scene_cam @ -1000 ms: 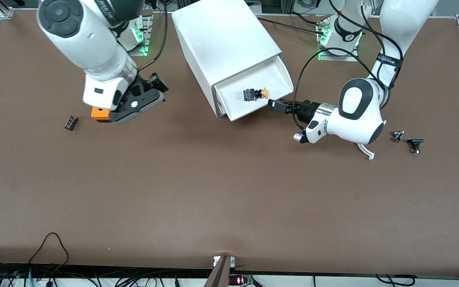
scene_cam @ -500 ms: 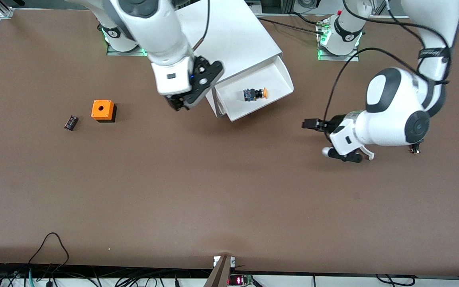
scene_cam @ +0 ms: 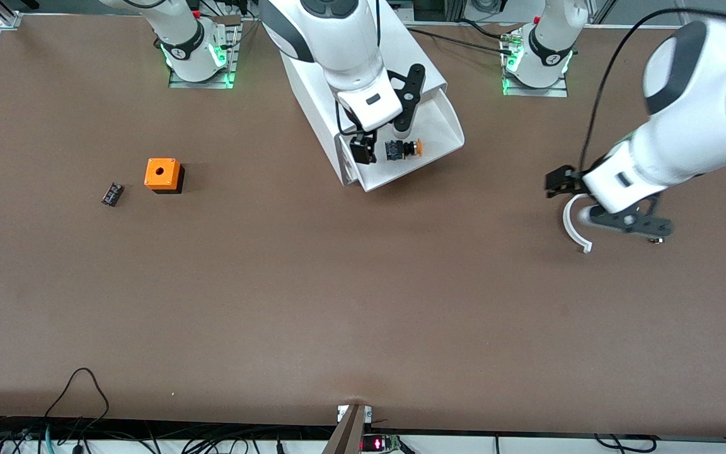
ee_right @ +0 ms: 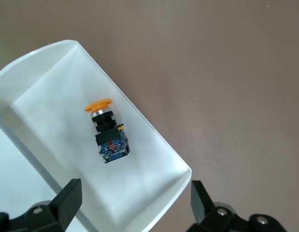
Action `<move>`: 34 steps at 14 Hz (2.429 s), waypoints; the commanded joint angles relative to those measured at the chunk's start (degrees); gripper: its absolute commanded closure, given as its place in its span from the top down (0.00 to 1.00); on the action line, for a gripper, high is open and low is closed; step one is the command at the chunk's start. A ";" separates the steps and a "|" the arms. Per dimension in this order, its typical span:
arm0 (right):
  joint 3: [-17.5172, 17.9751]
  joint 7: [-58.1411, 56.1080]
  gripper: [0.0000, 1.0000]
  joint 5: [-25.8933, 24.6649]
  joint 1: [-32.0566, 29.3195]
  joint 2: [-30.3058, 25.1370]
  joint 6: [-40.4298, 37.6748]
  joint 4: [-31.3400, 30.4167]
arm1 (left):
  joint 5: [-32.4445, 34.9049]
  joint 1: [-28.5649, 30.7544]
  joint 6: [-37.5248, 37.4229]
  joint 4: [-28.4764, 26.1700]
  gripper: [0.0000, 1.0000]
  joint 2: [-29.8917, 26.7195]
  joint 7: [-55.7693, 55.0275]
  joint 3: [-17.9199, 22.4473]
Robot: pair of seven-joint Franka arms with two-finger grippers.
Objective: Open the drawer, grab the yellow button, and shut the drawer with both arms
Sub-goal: 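Grasp the yellow push button in the drawer with the right gripper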
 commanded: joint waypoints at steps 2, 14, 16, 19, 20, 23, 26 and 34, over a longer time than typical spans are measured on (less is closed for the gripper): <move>-0.56 -8.82 1.00 0.41 0.97 2.71 -0.13 2.27 | 1.36 -0.22 -1.99 -1.99 1.00 -5.27 -1.43 5.22; -0.73 -9.18 1.00 -6.88 6.60 9.04 3.47 2.09 | 3.56 1.00 -3.40 -2.70 1.00 -5.11 -6.36 7.42; -0.73 -9.18 1.00 -7.15 6.95 9.57 4.52 1.91 | 3.56 1.19 -3.31 -2.87 1.00 -5.10 -6.36 7.33; -0.82 -9.10 0.98 -7.24 7.39 10.10 5.06 1.91 | 3.47 1.19 -3.31 -2.87 1.00 -5.19 -6.28 7.33; -0.82 -9.10 0.93 -7.50 7.39 10.28 5.06 1.91 | 3.47 1.27 -3.31 -2.87 1.00 -5.19 -6.28 7.33; -0.82 -9.36 0.65 -9.87 7.39 10.28 5.06 1.91 | 3.47 1.36 -3.48 -2.79 1.00 -5.10 -6.28 7.33; -0.73 -9.62 0.44 -10.93 7.56 9.84 5.06 1.91 | 3.47 1.62 -3.57 -2.70 1.00 -5.10 -6.28 7.33; -0.82 -8.92 0.29 -11.11 7.65 6.42 4.18 2.09 | 3.65 1.63 -1.73 -2.87 1.00 -4.67 -6.19 7.24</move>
